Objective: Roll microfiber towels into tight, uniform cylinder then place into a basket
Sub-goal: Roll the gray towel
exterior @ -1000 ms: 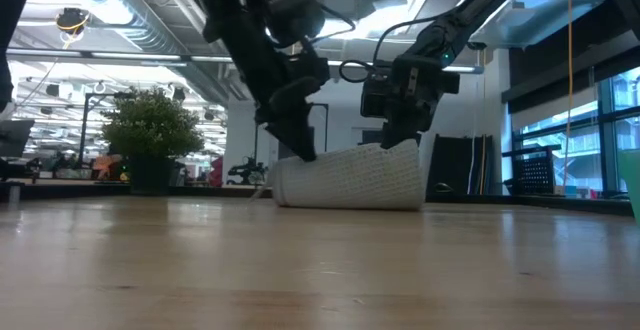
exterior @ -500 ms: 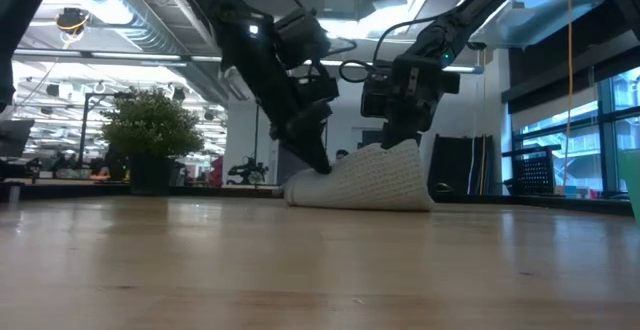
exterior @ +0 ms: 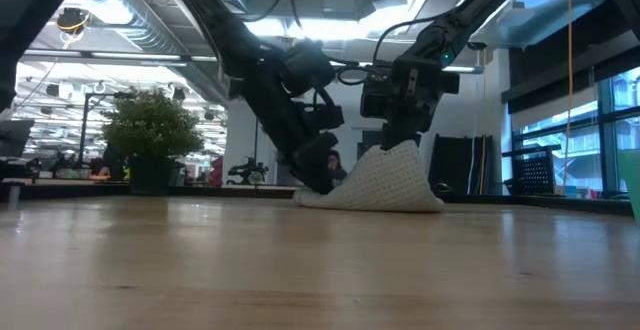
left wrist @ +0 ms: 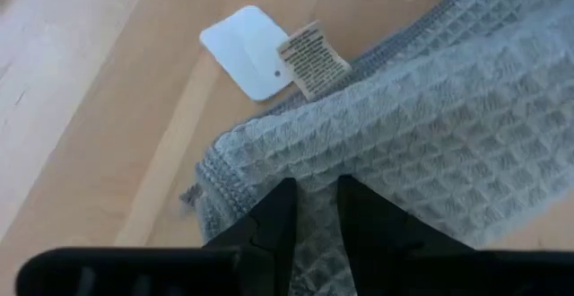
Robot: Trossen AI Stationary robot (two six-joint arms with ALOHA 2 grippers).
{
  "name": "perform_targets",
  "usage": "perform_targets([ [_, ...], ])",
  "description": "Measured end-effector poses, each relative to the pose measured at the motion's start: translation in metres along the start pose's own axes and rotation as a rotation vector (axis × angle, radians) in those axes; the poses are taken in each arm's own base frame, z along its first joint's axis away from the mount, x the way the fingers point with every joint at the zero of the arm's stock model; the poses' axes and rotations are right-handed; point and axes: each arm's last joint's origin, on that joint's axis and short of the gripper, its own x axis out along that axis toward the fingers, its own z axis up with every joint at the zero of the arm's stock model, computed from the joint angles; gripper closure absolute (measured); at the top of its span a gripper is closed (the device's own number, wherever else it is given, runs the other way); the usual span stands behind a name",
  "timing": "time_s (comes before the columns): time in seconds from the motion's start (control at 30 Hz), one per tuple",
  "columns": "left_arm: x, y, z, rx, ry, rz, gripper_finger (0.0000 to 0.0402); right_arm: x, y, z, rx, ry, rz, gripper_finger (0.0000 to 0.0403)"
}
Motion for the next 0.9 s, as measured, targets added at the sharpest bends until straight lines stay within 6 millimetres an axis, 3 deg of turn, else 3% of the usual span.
perform_targets([
  [0.2,0.005,-0.002,-0.002,-0.002,0.006,-0.039,0.032,0.0,-0.001,0.001,-0.008,-0.005,-0.022,0.0381],
  [0.4,0.005,0.0,-0.003,-0.006,0.012,-0.041,0.032,-0.002,-0.005,0.001,-0.006,0.014,-0.152,0.0314],
  [0.53,0.005,-0.001,-0.003,-0.007,0.019,-0.042,0.032,-0.017,-0.007,0.005,0.043,0.038,-0.227,0.0281],
  [0.67,0.006,-0.002,-0.004,-0.005,0.024,-0.041,0.032,-0.03,-0.001,0.009,0.052,0.053,-0.123,0.0279],
  [0.9,0.006,-0.002,-0.005,-0.005,0.028,-0.041,0.032,-0.033,0.008,0.013,0.064,0.051,-0.026,0.0294],
])
